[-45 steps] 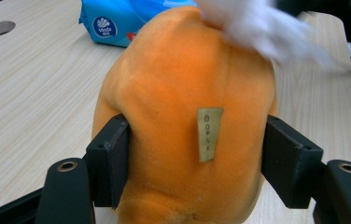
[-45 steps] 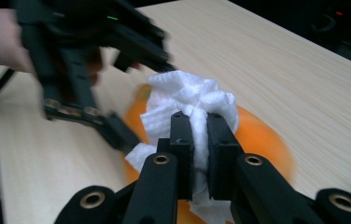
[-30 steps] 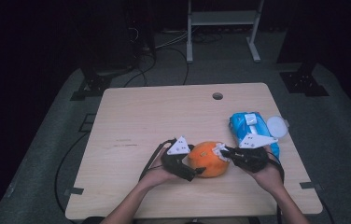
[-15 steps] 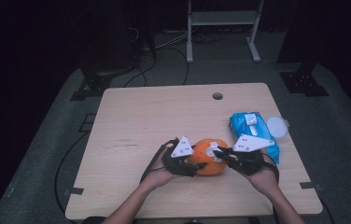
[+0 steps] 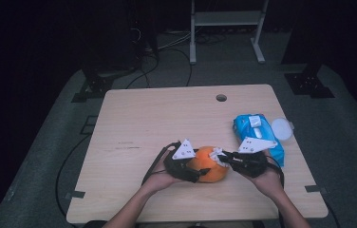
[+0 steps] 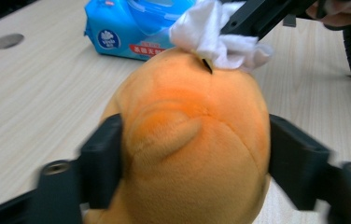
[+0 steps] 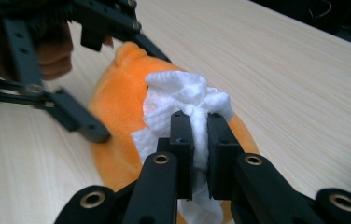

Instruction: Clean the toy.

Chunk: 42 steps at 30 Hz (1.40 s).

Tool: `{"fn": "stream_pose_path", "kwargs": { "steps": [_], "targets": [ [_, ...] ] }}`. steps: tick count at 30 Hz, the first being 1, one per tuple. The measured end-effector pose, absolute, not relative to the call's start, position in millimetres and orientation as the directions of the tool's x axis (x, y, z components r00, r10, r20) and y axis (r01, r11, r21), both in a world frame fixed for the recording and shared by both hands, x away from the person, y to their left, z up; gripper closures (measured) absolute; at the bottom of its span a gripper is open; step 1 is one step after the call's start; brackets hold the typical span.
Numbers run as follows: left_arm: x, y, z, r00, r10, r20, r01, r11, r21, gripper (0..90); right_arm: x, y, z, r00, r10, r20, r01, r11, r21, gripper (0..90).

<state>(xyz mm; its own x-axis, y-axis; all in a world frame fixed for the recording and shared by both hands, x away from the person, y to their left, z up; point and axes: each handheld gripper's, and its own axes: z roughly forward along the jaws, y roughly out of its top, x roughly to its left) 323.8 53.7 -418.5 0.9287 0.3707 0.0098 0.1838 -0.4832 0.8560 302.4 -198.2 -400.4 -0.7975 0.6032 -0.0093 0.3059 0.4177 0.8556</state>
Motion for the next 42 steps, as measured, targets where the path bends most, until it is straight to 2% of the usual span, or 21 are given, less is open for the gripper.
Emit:
{"fn": "stream_pose_path", "kwargs": {
  "steps": [3, 8, 13, 15, 17, 19, 20, 22, 23, 26, 28, 31, 34, 38, 42],
  "targets": [
    [329.0, 59.8, -421.0, 0.928, 0.373, 0.002, 0.183, -0.459, 0.869, 12.4, 304.3, -200.9, -405.2, -0.789, 0.614, 0.003, 0.325, 0.413, 0.851, 82.3],
    [339.3, 58.4, -434.4, 0.927, 0.367, -0.076, 0.243, -0.435, 0.867, 3.1, 305.6, -203.4, -406.3, -0.787, 0.616, 0.009, 0.33, 0.409, 0.851, 82.3],
    [331.8, 54.7, -433.5, 0.942, 0.332, -0.048, 0.207, -0.463, 0.862, 9.0, 309.2, -208.7, -409.8, -0.782, 0.623, 0.031, 0.352, 0.399, 0.847, 82.2],
    [331.8, 60.9, -431.2, 0.957, 0.276, -0.088, 0.208, -0.443, 0.872, 9.2, 310.1, -211.8, -411.0, -0.775, 0.631, 0.037, 0.359, 0.391, 0.848, 82.1],
    [333.7, 65.9, -431.8, 0.955, 0.284, -0.091, 0.21, -0.421, 0.882, 9.3, 311.2, -216.0, -412.1, -0.768, 0.638, 0.053, 0.375, 0.381, 0.845, 82.1],
    [336.5, 63.0, -436.7, 0.946, 0.318, -0.055, 0.206, -0.464, 0.861, 8.3, 312.9, -218.0, -412.9, -0.766, 0.64, 0.063, 0.379, 0.371, 0.848, 82.1],
    [338.6, 60.3, -440.8, 0.945, 0.32, -0.064, 0.219, -0.475, 0.852, 3.5, 313.2, -217.9, -412.9, -0.767, 0.639, 0.062, 0.378, 0.371, 0.848, 82.1],
    [341.1, 57.4, -447.4, 0.949, 0.302, -0.096, 0.236, -0.471, 0.85, 2.3, 312.5, -216.6, -413.1, -0.77, 0.636, 0.059, 0.375, 0.376, 0.847, 82.0],
    [340.5, 56.8, -448.4, 0.95, 0.297, -0.099, 0.235, -0.465, 0.853, 3.5, 311.8, -216.2, -412.9, -0.77, 0.636, 0.054, 0.374, 0.38, 0.846, 82.0],
    [334.1, 59.1, -438.2, 0.955, 0.289, -0.074, 0.207, -0.465, 0.861, 24.8, 311.0, -216.6, -410.5, -0.765, 0.64, 0.072, 0.381, 0.359, 0.852, 82.1],
    [329.1, 62.8, -419.7, 0.951, 0.299, -0.085, 0.219, -0.45, 0.866, 30.1, 310.2, -217.6, -406.4, -0.766, 0.635, 0.098, 0.381, 0.328, 0.864, 82.1],
    [321.1, 70.3, -393.9, 0.955, 0.29, -0.055, 0.183, -0.437, 0.88, 31.1, 310.4, -216.9, -403.8, -0.772, 0.619, 0.142, 0.391, 0.287, 0.875, 82.2],
    [319.0, 71.7, -388.4, 0.948, 0.319, 0.0, 0.172, -0.512, 0.842, 32.1, 311.0, -210.6, -405.0, -0.779, 0.607, 0.153, 0.393, 0.285, 0.874, 82.2],
    [328.8, 70.8, -405.5, 0.925, 0.375, -0.057, 0.262, -0.524, 0.81, 33.0, 311.3, -209.0, -405.5, -0.761, 0.641, 0.101, 0.377, 0.311, 0.872, 82.3],
    [330.5, 65.8, -405.8, 0.911, 0.408, -0.068, 0.283, -0.494, 0.822, 30.9, 298.9, -208.0, -390.0, -0.769, 0.636, 0.061, 0.317, 0.298, 0.9, 82.3]
  ]
}}
